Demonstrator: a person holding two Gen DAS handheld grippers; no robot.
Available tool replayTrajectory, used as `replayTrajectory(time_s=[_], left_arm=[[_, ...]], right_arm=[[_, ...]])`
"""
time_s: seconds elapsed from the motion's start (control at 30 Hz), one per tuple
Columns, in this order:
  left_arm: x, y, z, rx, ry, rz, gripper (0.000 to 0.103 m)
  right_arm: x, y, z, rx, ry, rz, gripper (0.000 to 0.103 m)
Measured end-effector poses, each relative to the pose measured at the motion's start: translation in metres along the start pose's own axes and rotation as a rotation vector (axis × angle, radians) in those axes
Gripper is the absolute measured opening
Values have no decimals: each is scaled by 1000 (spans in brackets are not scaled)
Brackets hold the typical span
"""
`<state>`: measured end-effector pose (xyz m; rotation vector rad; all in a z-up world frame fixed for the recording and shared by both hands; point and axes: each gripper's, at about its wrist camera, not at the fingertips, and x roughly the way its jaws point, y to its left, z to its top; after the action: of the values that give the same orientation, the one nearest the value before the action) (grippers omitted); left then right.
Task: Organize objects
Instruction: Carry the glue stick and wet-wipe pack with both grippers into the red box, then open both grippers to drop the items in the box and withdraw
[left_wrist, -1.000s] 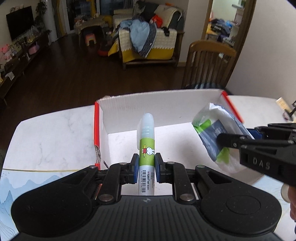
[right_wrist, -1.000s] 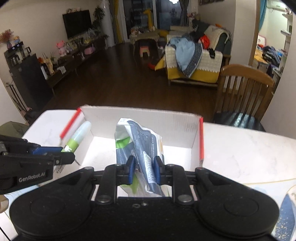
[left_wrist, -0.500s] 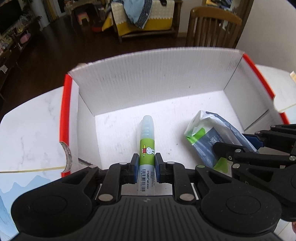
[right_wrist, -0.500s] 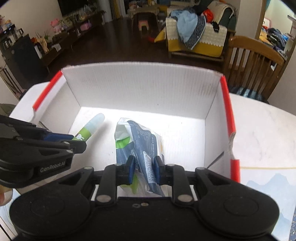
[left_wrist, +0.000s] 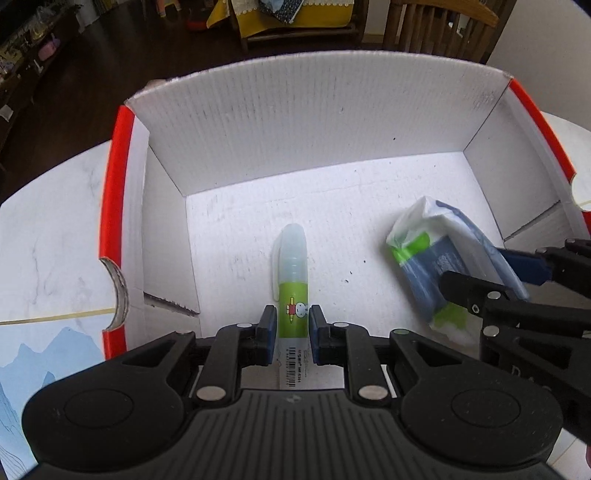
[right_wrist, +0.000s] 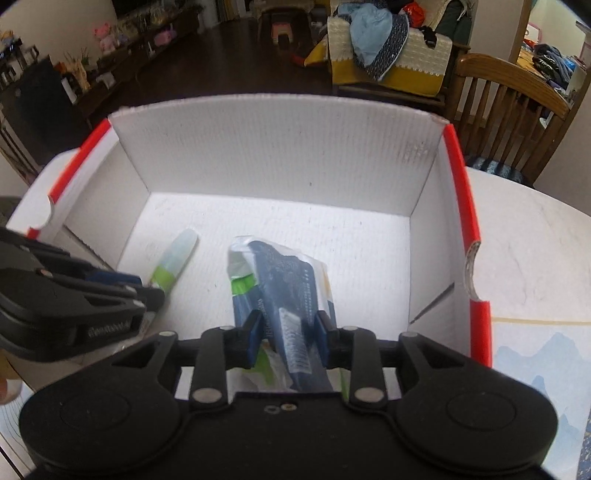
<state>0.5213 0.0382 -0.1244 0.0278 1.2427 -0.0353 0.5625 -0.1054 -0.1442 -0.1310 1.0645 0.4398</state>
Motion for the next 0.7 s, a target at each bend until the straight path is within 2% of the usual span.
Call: replayTrajectory(time_s=[0.17,0.7], left_arm=[[-13,1,-3,-6,-32,7,16],[-110,-12,-38,28,-199,-71,16]], right_arm=[[-17,-4,0,0,-41,13,50],[-108,4,-9,-71,-145,26,51]])
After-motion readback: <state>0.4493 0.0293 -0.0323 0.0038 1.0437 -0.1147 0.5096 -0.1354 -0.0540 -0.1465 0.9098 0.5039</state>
